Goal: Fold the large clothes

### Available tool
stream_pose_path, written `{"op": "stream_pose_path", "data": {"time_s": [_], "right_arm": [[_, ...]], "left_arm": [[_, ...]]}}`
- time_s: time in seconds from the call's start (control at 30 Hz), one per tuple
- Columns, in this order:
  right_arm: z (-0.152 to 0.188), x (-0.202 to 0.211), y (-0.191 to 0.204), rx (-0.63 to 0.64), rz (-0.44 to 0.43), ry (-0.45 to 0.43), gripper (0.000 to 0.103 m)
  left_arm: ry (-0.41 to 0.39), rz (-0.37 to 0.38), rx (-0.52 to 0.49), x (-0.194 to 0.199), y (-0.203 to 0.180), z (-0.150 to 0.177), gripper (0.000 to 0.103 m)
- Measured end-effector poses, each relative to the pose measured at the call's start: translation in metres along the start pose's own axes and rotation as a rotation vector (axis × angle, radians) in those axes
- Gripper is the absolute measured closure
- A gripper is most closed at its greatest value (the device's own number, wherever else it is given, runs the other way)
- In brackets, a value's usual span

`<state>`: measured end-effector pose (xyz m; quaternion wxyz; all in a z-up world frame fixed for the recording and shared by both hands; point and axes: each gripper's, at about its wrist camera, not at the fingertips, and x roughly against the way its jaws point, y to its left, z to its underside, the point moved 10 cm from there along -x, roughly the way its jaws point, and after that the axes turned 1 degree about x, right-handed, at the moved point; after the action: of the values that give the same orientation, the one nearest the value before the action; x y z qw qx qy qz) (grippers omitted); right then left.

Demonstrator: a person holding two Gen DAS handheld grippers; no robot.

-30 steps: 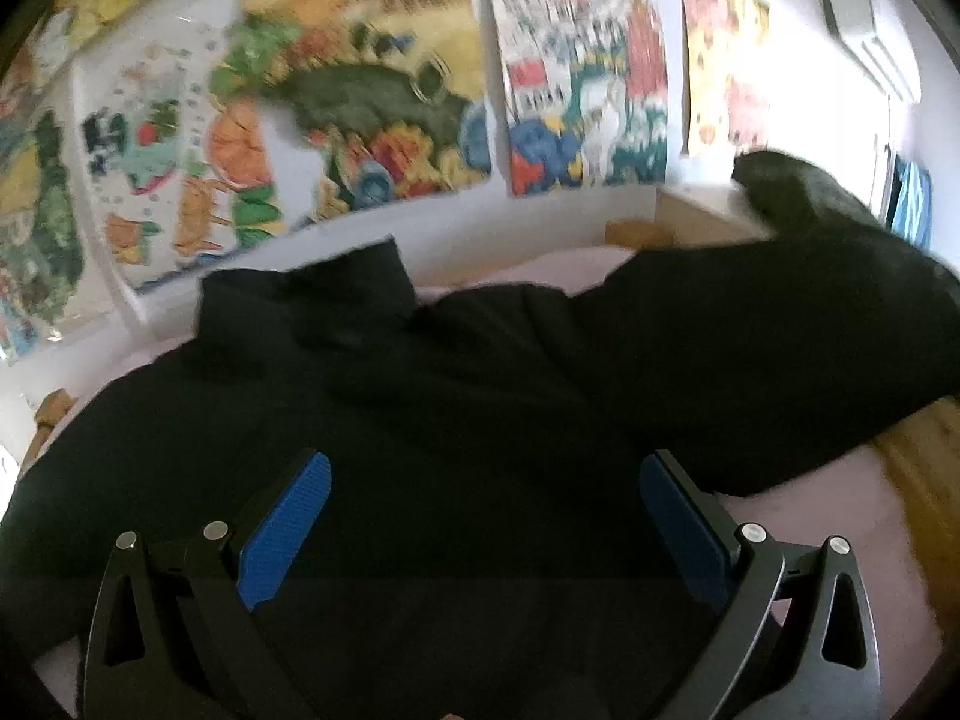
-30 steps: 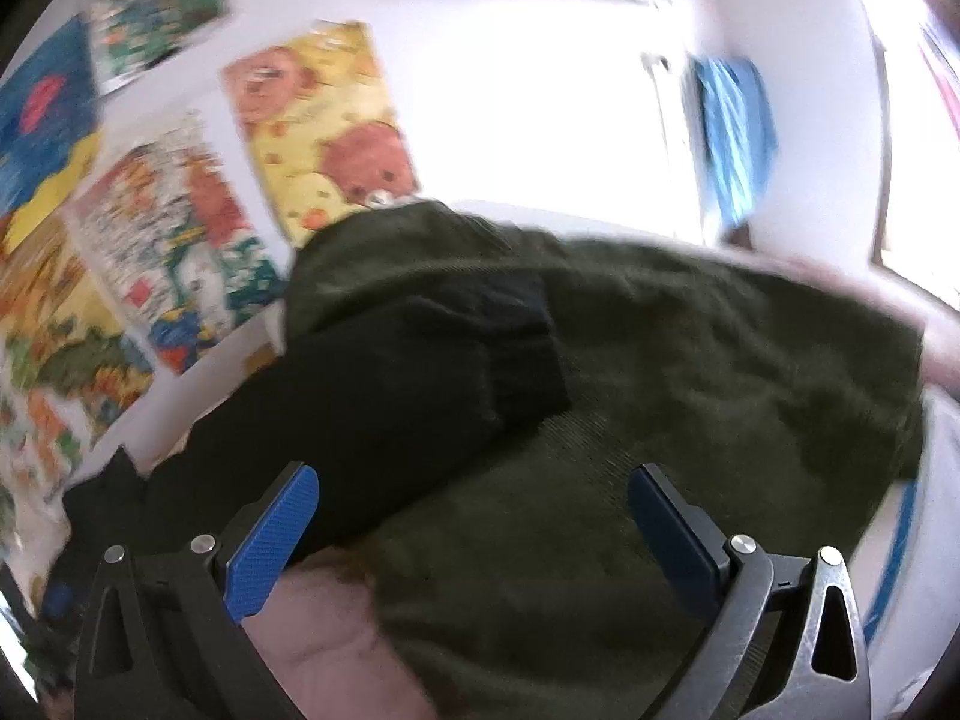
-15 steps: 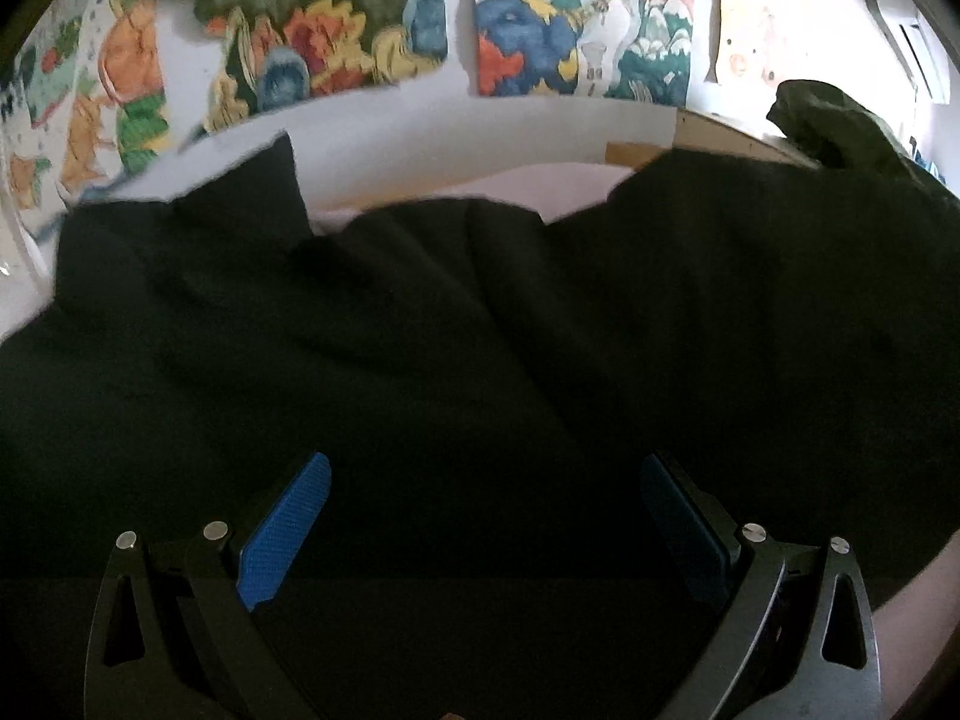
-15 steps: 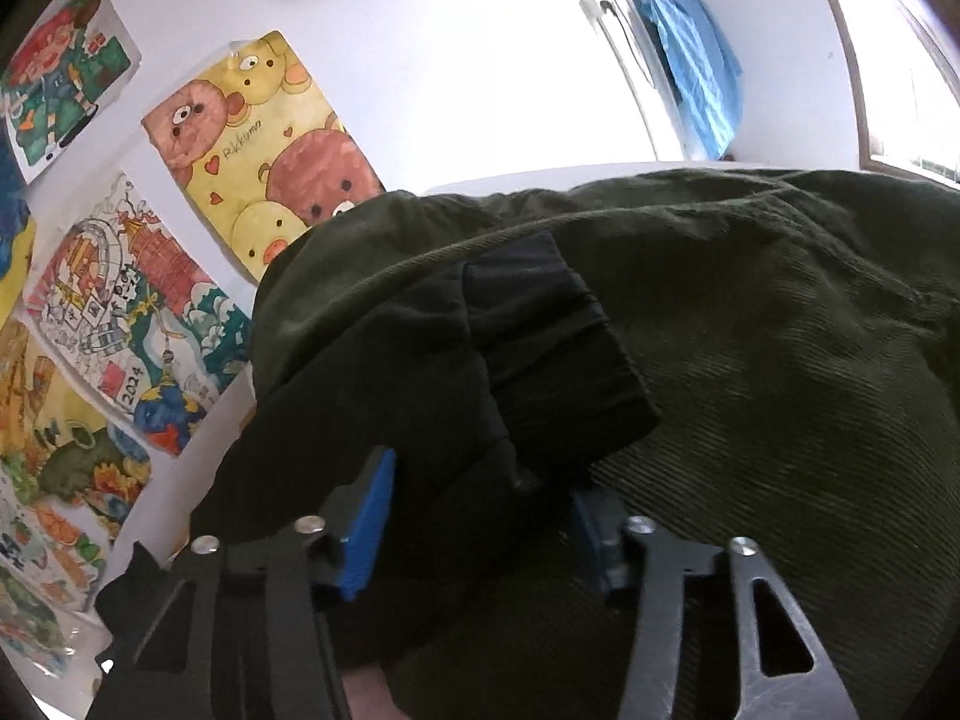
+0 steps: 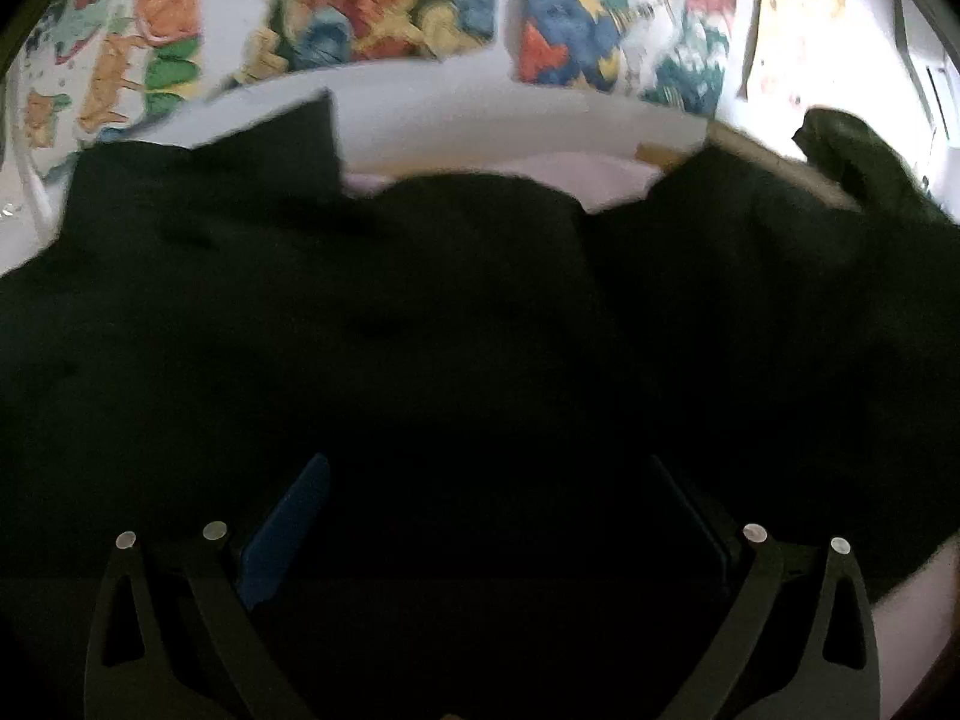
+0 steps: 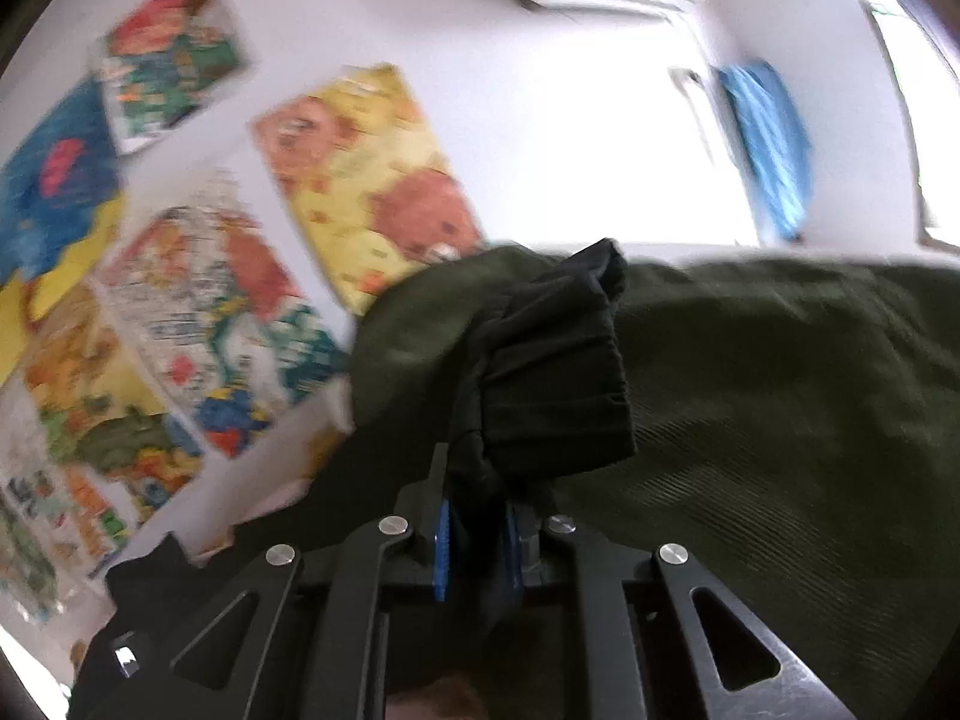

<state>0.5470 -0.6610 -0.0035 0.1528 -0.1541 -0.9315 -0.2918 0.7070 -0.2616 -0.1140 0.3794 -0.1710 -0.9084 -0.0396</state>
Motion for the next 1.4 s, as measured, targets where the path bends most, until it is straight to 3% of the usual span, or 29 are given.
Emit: {"op": "stream_pose_path", "data": {"time_s": [0.13,0.27,0.43,0.7,0.97,1.13,1.3,1.4], "right_arm": [[-0.002,0.017,0.068,0.120,-0.127,-0.049,0.090],[0.021,0.026,0.147,0.241,-0.251,-0.034,0.090],[0.088,0.025,0.265,0.398,-0.419,0.058,0.090],[0.227,0.009,0.394,0.592,-0.574,0.269,0.090],[0.375,-0.001,0.455,0.742,-0.673,0.496,0.090],[0.448,-0.002,0.464,0.840,-0.709,0.645,0.090],[0.471,-0.002,0.456,0.892,-0.703,0.699,0.087],[0.467,0.005,0.450,0.846,-0.738,0.756,0.069]], "left_arm": [[-0.004,0.005,0.004,0.040,0.038,-0.001,0.001],[-0.016,-0.004,0.058,0.084,0.089,0.002,0.001],[-0.024,-0.015,0.134,0.133,0.150,0.012,0.001],[-0.089,0.058,0.337,0.190,0.248,0.038,0.001],[-0.174,0.327,0.501,0.206,0.285,0.047,0.001],[-0.164,0.400,0.551,0.197,0.298,0.056,0.001],[-0.078,0.427,0.613,0.168,0.301,0.071,0.002],[-0.031,0.388,0.600,0.153,0.300,0.079,0.003]]}}
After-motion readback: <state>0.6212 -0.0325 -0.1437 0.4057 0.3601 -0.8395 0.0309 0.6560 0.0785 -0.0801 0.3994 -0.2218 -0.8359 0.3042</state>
